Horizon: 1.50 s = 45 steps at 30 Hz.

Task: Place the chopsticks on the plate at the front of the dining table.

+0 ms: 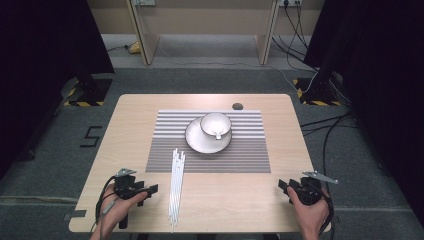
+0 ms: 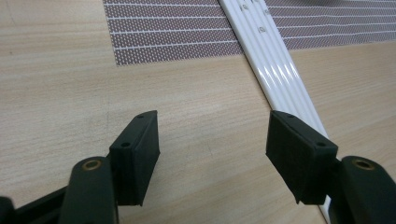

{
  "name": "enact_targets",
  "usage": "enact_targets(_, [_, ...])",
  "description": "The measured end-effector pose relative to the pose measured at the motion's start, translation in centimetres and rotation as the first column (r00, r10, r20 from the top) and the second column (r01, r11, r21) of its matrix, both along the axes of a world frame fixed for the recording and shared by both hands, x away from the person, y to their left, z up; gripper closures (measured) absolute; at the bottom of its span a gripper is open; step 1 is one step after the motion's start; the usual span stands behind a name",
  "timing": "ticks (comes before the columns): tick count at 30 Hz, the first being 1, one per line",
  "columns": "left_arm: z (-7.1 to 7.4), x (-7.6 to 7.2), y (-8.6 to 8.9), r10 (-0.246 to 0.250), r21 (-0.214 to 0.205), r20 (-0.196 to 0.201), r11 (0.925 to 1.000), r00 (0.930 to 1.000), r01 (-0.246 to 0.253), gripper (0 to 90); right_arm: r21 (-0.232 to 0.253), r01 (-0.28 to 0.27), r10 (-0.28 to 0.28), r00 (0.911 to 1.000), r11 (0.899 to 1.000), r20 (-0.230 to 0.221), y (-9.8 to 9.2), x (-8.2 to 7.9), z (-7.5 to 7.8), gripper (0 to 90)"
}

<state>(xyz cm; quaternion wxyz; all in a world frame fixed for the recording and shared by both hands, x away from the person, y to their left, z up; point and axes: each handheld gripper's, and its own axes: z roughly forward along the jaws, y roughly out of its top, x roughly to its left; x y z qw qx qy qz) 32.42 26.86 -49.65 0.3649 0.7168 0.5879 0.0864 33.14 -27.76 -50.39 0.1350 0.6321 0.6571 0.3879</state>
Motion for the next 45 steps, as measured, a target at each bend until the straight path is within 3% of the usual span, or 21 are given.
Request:
enact_targets(7, [0.3,0.8,-1.5,-0.029,0.016,-0.018,0.9995,0.9994,0.029,37.1,0.001,-0.002,0.002,1.0000,1.000,0.000,0.0,0.0,0.1,49.6])
enact_targets(10, [0.4,1.9,-2.6,-0.021,0.033,-0.055,0.9992,0.9983,0.023,41.2,-0.002,-0.008,0.008,1.0000,1.000,0.001,0.0,0.0,0.1,49.8])
enact_targets(15, [0.8,3.4,-3.7,-0.021,0.071,-0.075,0.9971,0.9969,0.027,50.3,0.003,-0.007,0.007,1.0000,1.000,0.001,0.0,0.0,0.1,50.2])
enact_targets(24, [0.6,5.0,-5.6,-0.045,0.103,-0.107,0.9930,0.9932,0.057,51.6,0.003,-0.009,0.009,1.0000,1.000,-0.002,-0.1,0.1,0.1,50.5])
enact_targets(28, [0.3,5.3,-6.0,-0.052,0.146,-0.102,0.9870,0.9934,0.067,52.8,0.004,-0.005,0.005,1.0000,1.000,0.002,-0.2,0.0,0.2,50.6])
enact_targets(32, [0.3,5.4,-6.4,-0.069,0.202,-0.079,0.9758,0.9945,0.084,54.0,0.002,-0.007,0.007,1.0000,1.000,0.002,-0.2,0.0,0.1,50.7])
enact_targets(33, [0.3,5.5,-6.4,-0.081,0.230,-0.076,0.9684,0.9938,0.096,54.7,0.001,-0.007,0.007,1.0000,1.000,0.002,-0.2,0.0,0.1,50.7])
enact_targets(36, [0.4,5.5,-6.3,-0.094,0.267,-0.078,0.9573,0.9925,0.112,58.3,0.001,-0.006,0.006,1.0000,1.000,0.002,-0.2,0.1,0.1,50.8])
enact_targets(40, [0.5,5.4,-5.6,-0.112,0.323,-0.089,0.9369,0.9897,0.135,65.7,0.000,-0.006,0.006,1.0000,1.000,0.001,-0.2,0.0,0.1,50.9])
enact_targets(42, [0.5,5.4,-5.4,-0.115,0.328,-0.089,0.9345,0.9894,0.138,70.8,-0.001,-0.007,0.007,1.0000,1.000,0.001,-0.2,0.1,0.1,50.9])
enact_targets(45, [0.7,5.3,-4.5,-0.131,0.370,-0.103,0.9151,0.9860,0.160,77.8,-0.002,-0.009,0.009,1.0000,1.000,0.000,-0.2,0.1,0.1,51.0])
